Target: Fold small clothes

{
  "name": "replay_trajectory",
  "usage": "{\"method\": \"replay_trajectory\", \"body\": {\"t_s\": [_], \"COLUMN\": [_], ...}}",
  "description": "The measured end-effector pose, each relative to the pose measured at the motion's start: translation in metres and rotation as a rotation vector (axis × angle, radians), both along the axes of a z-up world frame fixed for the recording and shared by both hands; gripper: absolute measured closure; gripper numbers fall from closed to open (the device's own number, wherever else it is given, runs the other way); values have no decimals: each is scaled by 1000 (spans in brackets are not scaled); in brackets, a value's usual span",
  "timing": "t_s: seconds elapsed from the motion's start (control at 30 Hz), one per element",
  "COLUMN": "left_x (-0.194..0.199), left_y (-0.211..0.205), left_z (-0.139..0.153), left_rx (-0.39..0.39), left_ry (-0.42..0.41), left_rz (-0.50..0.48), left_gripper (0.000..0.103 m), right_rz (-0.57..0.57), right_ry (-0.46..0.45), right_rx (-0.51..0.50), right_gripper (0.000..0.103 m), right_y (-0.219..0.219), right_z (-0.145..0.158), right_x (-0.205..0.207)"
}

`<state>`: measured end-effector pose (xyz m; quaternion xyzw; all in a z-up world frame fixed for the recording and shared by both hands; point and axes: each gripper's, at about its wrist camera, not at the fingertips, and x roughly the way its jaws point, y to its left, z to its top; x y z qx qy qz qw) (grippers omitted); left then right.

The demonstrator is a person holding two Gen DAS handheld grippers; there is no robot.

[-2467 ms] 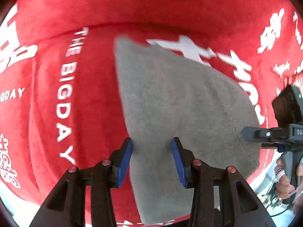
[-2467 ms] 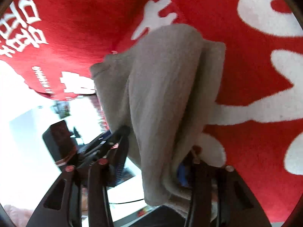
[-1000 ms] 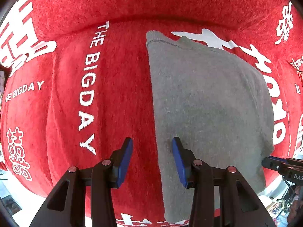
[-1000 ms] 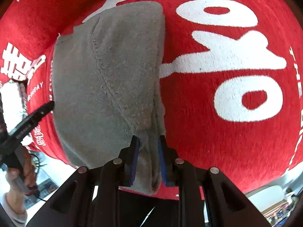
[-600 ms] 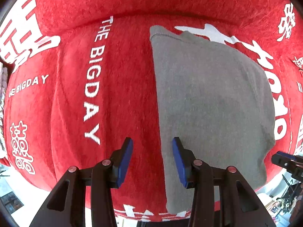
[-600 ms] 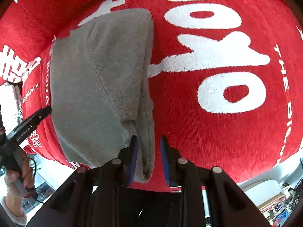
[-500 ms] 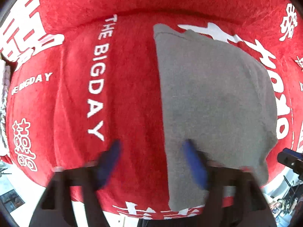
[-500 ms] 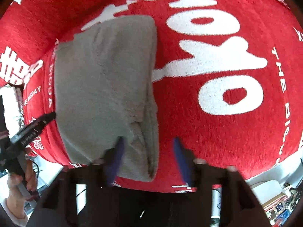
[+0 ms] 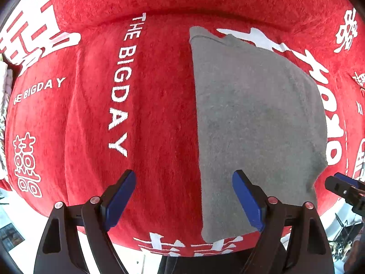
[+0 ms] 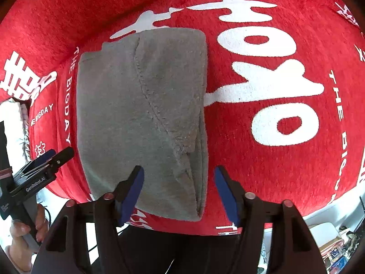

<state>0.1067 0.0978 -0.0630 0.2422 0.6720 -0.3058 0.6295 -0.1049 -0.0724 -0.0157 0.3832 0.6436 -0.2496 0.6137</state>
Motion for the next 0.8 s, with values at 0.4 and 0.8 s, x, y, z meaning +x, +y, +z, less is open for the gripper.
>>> {"method": "replay_trajectory", "body": {"t_s": [0.4,0.8], "left_x": [0,0], "left_y": [6,4], "left_z": [-7,-4], "left_rx": [28,18], "left_ry": [1,17], "left_rz": [-13,-16], "left_gripper": [16,16], "right_rz": [45,-50], "right_ry": [146,139], "right_rx": [-11,5], "right_gripper": [29,21], "right_y": [0,-7], "right_z": [-42,-28], "right_x": [-10,-44]}}
